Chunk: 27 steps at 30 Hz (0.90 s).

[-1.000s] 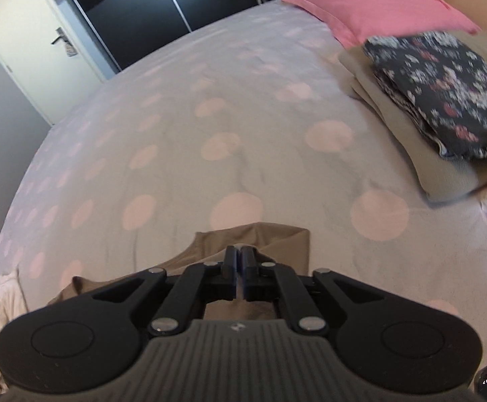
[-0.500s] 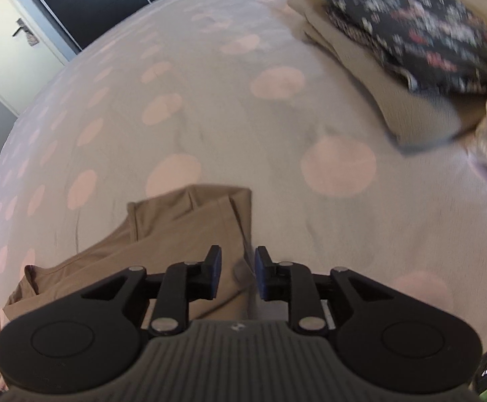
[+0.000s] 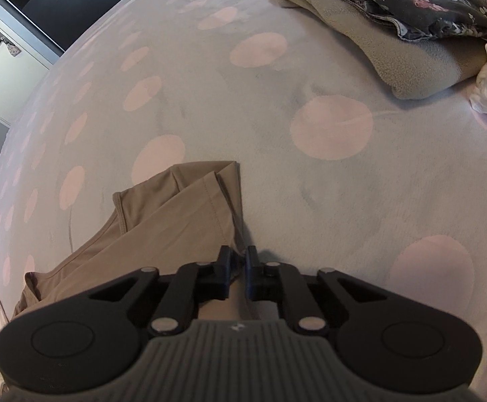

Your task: Fold clothes

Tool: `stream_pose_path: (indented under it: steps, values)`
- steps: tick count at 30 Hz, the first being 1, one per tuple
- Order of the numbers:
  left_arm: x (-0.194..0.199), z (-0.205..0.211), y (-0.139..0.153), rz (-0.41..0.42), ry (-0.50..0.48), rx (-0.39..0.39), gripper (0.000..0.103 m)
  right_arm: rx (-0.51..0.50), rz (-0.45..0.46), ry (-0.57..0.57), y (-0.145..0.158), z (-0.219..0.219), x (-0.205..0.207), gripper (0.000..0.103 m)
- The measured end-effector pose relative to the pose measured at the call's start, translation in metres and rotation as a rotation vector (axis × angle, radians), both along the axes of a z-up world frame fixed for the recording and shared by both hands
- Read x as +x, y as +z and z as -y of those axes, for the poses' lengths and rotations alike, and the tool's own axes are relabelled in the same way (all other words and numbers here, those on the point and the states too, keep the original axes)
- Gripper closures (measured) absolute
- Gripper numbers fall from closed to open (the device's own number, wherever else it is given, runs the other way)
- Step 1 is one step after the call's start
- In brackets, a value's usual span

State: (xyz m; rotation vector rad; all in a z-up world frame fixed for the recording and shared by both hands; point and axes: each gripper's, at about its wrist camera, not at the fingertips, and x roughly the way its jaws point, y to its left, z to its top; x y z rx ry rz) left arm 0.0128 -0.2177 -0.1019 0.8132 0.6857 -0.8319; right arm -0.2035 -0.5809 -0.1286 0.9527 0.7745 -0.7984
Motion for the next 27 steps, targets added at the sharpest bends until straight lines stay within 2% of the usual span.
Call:
stream_pose_path:
  steps: [2,4,7,10,14,16,19,23,25,27]
  values:
    - [-0.002,0.004,0.000,0.018,-0.017,-0.002,0.084,-0.008,0.007,0.003,0.003,-0.002,0.001,0.097]
    - [-0.006,0.009,-0.002,0.042,-0.033,0.040,0.092,-0.009,0.017,0.002,0.006,-0.003,0.000,0.097]
    - [-0.005,0.010,-0.002,0.063,-0.019,0.063,0.103,-0.011,0.030,-0.007,0.015,-0.006,-0.003,0.098]
    - [0.002,0.006,0.001,0.096,0.033,0.065,0.103,-0.010,0.026,-0.008,0.024,-0.012,-0.006,0.098]
    - [0.027,-0.006,0.009,0.111,0.176,0.051,0.103,0.007,0.017,-0.002,0.027,-0.018,-0.011,0.098]
    - [0.036,-0.013,0.013,0.075,0.205,0.012,0.103,0.001,0.014,0.000,0.026,-0.019,-0.011,0.098]
    - [0.031,-0.016,0.022,0.040,0.139,-0.063,0.103,-0.013,0.014,-0.009,0.024,-0.017,-0.013,0.098]
    - [0.008,-0.009,0.018,0.062,-0.005,-0.038,0.099,-0.003,0.013,-0.016,0.023,-0.014,-0.013,0.098]
    - [-0.001,-0.005,0.012,0.065,-0.063,-0.014,0.094,-0.006,0.015,-0.008,0.023,-0.015,-0.012,0.098]
    - [-0.008,-0.003,0.005,0.059,-0.106,0.013,0.084,-0.004,0.018,-0.006,0.023,-0.014,-0.013,0.098]
